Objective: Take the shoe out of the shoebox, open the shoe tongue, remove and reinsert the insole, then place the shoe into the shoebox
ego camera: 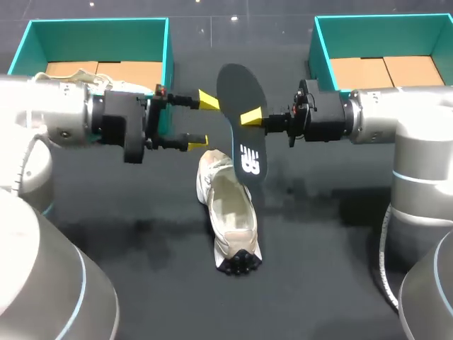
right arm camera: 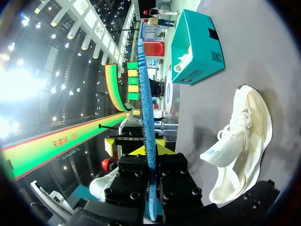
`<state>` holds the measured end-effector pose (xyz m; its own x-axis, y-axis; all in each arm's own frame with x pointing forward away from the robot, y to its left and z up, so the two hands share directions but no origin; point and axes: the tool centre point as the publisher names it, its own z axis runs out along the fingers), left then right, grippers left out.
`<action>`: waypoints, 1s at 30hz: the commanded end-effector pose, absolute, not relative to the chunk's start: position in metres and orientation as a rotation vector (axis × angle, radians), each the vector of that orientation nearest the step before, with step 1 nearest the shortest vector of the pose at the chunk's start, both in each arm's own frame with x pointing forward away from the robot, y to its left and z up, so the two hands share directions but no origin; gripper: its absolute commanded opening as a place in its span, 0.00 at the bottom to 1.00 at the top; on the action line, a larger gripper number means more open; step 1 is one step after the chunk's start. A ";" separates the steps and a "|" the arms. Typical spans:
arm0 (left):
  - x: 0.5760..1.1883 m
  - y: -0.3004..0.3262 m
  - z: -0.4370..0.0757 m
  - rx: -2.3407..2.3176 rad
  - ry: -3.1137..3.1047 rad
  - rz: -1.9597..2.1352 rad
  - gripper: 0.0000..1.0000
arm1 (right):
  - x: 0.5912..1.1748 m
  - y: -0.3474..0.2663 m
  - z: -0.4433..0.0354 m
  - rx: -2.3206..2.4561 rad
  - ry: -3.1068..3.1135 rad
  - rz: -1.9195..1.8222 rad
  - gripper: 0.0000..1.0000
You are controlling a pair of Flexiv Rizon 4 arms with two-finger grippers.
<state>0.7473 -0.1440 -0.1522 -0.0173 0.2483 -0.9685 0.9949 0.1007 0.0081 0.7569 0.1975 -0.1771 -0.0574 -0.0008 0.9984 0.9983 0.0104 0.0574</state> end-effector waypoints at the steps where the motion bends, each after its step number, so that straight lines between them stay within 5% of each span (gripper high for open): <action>1: 0.757 -0.090 -0.127 1.495 1.496 -1.005 1.00 | 0.752 0.201 -0.181 -1.185 -1.249 -1.238 0.00; 20: 0.776 -0.100 -0.097 1.664 1.528 -0.862 1.00 | 0.749 0.203 -0.187 -1.220 -1.230 -1.207 0.00; 30: 0.798 -0.127 -0.053 1.942 1.802 -0.399 1.00 | 0.749 0.203 -0.187 -1.220 -1.230 -1.207 0.00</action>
<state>0.7915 -0.1153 -0.0686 0.1073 0.6197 -0.7775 0.9924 -0.0198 0.1211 0.7497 0.2026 -0.1871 -0.0098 0.0176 0.9998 1.0000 0.0002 0.0098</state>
